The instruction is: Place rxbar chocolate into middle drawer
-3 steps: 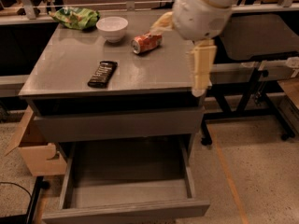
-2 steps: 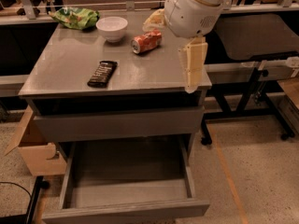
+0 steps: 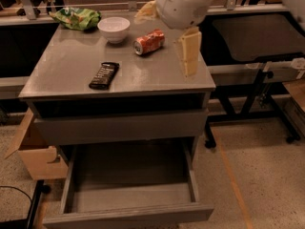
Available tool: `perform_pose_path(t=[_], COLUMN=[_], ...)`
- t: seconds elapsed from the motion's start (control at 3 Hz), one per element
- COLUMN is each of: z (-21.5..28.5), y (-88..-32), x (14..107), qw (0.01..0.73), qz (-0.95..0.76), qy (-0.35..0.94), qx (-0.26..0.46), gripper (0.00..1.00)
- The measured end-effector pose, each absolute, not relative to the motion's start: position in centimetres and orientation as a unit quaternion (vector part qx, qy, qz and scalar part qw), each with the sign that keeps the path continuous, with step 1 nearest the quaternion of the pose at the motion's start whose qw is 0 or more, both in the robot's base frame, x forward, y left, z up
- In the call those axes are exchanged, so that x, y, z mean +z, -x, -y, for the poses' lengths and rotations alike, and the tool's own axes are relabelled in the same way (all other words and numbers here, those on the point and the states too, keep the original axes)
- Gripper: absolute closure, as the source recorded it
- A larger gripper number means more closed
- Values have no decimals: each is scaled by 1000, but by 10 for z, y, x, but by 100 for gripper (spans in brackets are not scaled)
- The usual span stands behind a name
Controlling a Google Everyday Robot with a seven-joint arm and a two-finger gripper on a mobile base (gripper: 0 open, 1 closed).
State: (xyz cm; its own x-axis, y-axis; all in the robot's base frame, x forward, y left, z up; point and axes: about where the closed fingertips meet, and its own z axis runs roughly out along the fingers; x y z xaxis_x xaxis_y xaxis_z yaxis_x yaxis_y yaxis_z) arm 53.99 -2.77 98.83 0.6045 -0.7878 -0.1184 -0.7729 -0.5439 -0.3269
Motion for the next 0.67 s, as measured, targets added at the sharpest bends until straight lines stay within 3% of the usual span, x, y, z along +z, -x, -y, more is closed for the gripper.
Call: perform_pose_path(t=[0.67], z=[-50], y=[-619], x=[1007], qw=[134], qz=[-259], qy=[950], qx=[-116], gripper=[0])
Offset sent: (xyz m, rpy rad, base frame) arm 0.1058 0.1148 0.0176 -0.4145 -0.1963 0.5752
